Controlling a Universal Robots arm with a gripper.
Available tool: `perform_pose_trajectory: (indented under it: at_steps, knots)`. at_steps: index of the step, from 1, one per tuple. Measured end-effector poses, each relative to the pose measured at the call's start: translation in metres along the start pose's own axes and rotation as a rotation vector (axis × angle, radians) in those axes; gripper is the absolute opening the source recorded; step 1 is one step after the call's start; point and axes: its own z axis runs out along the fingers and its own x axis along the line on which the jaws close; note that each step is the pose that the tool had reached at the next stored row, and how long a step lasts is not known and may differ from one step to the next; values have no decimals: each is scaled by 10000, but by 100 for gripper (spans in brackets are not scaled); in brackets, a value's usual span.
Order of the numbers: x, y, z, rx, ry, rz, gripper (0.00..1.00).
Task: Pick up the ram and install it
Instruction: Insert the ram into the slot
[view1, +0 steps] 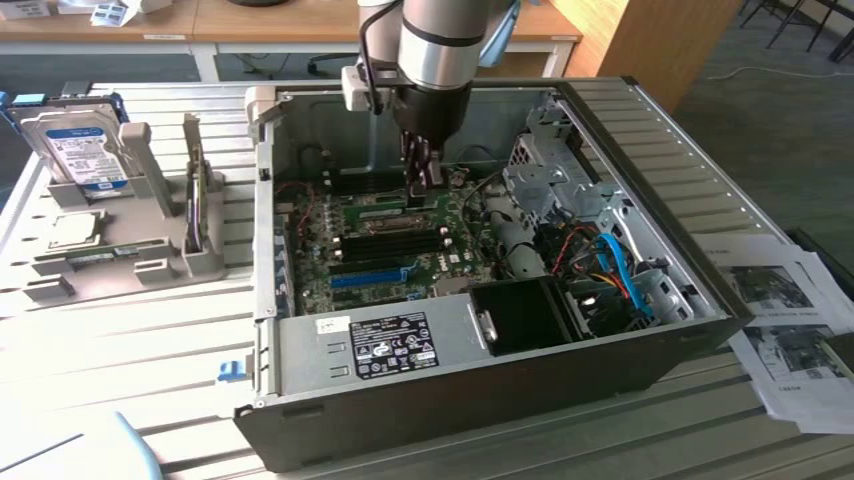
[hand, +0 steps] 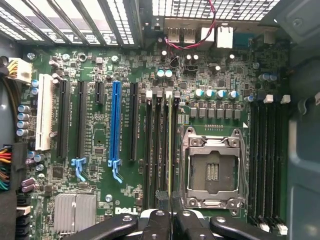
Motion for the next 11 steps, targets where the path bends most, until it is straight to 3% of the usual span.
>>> perform_pose_trajectory:
  at_steps: [11]
  knots:
    - [1, -2, 97, 27, 0, 0, 11]
